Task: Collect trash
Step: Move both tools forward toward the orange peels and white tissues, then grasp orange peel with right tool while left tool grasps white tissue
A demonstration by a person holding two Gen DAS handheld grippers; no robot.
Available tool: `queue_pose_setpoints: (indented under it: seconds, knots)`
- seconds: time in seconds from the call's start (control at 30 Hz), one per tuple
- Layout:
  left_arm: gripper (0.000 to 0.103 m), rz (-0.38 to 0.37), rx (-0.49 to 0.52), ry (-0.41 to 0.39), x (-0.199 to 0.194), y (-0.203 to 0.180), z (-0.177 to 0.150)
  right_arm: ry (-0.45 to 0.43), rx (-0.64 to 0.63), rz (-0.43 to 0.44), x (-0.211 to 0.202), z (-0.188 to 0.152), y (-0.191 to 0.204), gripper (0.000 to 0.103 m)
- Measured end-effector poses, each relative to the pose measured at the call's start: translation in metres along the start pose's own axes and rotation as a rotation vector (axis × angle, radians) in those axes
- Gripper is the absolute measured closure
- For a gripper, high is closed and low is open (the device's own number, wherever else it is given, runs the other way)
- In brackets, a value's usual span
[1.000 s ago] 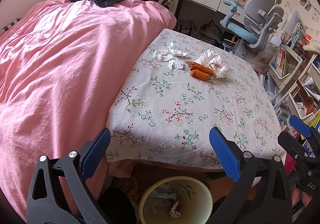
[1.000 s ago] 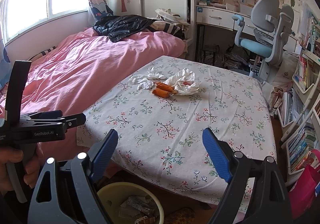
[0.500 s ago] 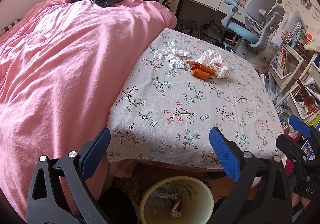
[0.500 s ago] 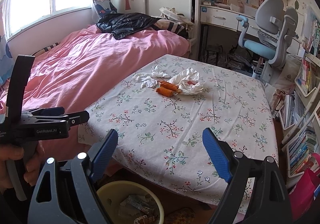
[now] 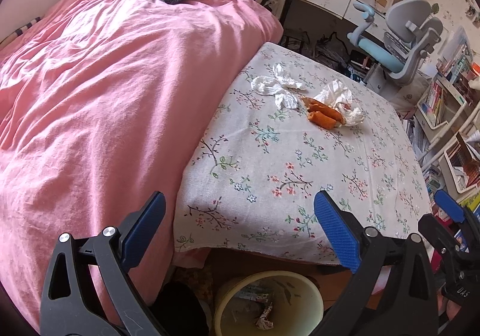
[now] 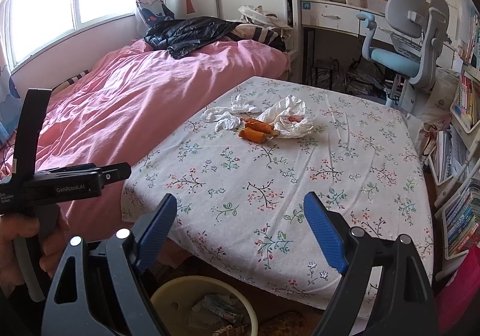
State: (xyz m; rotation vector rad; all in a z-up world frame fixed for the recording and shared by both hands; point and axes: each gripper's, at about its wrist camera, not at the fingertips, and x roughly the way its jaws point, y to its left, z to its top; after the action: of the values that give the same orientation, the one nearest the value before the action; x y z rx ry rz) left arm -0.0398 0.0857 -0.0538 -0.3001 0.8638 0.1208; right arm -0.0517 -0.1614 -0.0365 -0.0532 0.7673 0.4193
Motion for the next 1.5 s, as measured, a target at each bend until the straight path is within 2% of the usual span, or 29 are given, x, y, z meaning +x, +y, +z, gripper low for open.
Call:
queue_pose_setpoints:
  seconds: [0.13, 0.2, 0.37, 0.5, 0.7, 0.93, 1.13, 1.23, 1.37, 1.5]
  knots:
    - [0.008, 0.029, -0.036, -0.007, 0.003, 0.011, 0.010, 0.025, 0.040, 0.040, 0.020, 0.004, -0.002, 0.021]
    - [0.008, 0.036, -0.031, -0.007, 0.006, 0.012, 0.014, 0.040, 0.055, 0.062, 0.027, 0.005, -0.001, 0.024]
    - [0.008, 0.064, 0.006, 0.001, 0.018, 0.008, 0.025, 0.065, 0.023, 0.074, 0.044, 0.014, 0.006, 0.032]
    - [0.008, 0.079, 0.042, 0.002, 0.028, 0.002, 0.035, 0.055, 0.023, 0.091, 0.060, 0.030, 0.003, 0.033]
    - [0.008, 0.093, 0.092, 0.008, 0.046, -0.005, 0.051, 0.019, 0.071, 0.180, 0.096, 0.059, -0.009, 0.037]
    - [0.008, 0.078, 0.135, 0.021, 0.075, -0.009, 0.080, 0.077, 0.051, 0.205, 0.144, 0.071, -0.017, 0.038]
    - [0.008, 0.056, 0.206, 0.019, 0.108, -0.028, 0.108, 0.146, -0.007, 0.187, 0.167, 0.073, -0.025, 0.038]
    - [0.008, 0.072, 0.238, 0.020, 0.132, -0.037, 0.122, 0.176, -0.060, 0.171, 0.176, 0.072, -0.024, 0.038]
    - [0.008, 0.090, 0.253, 0.027, 0.167, -0.047, 0.140, 0.192, -0.118, 0.161, 0.177, 0.071, -0.022, 0.051]
    - [0.008, 0.082, 0.302, 0.015, 0.188, -0.064, 0.151, 0.188, -0.146, 0.153, 0.176, 0.070, -0.022, 0.057]
